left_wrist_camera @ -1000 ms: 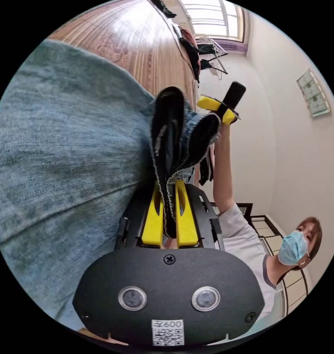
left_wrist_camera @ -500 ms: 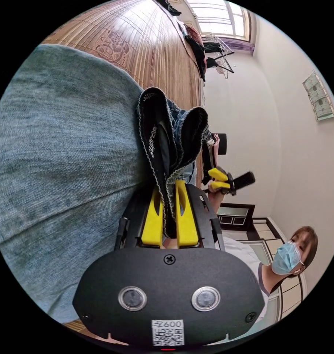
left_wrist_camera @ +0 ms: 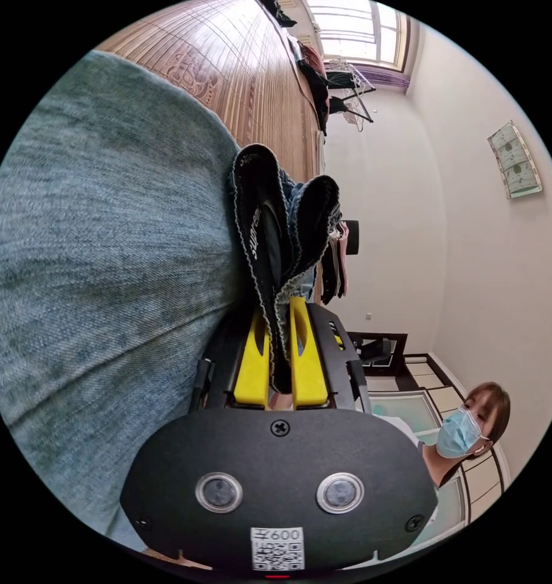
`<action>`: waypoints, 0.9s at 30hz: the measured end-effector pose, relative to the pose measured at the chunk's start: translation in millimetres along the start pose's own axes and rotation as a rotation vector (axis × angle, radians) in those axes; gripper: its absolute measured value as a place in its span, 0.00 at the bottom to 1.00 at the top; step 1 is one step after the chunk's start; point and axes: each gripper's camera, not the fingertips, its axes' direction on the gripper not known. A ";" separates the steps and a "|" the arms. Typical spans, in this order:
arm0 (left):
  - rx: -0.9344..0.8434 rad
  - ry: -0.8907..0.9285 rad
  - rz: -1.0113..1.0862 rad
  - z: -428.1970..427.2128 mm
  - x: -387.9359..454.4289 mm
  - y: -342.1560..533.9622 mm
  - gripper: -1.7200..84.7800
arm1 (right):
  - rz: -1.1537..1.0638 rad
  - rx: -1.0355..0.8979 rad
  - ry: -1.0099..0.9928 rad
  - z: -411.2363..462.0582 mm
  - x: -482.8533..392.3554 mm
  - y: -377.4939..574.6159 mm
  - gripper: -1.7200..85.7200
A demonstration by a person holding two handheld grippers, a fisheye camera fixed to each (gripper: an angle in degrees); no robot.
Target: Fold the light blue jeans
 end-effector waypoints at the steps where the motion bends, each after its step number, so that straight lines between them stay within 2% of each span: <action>1: 0.000 0.012 0.014 -2.9 -1.7 2.4 0.09 | -0.017 -0.007 -0.007 10.8 5.5 18.7 0.01; 3: 0.005 0.030 0.028 -7.6 -5.1 7.0 0.09 | -0.041 -0.035 -0.023 27.8 8.9 38.0 0.01; 9: 0.039 0.060 0.087 -23.3 -13.7 24.3 0.09 | -0.103 0.005 0.167 38.7 3.0 102.8 0.03; 12: 0.044 0.080 0.098 -30.1 -21.0 29.4 0.09 | -0.178 -0.087 0.249 63.6 1.4 132.3 0.05; 15: 0.043 0.077 0.106 -35.3 -25.9 32.6 0.09 | -0.172 -0.088 0.257 72.2 21.3 166.8 0.05; 20: 0.046 0.104 0.107 -43.2 -43.1 35.8 0.09 | -0.094 -0.010 0.177 23.6 80.9 229.1 0.02; 27: 0.019 0.127 -0.004 -45.5 -60.8 33.2 0.08 | -0.144 0.142 0.235 -100.1 113.5 299.2 0.01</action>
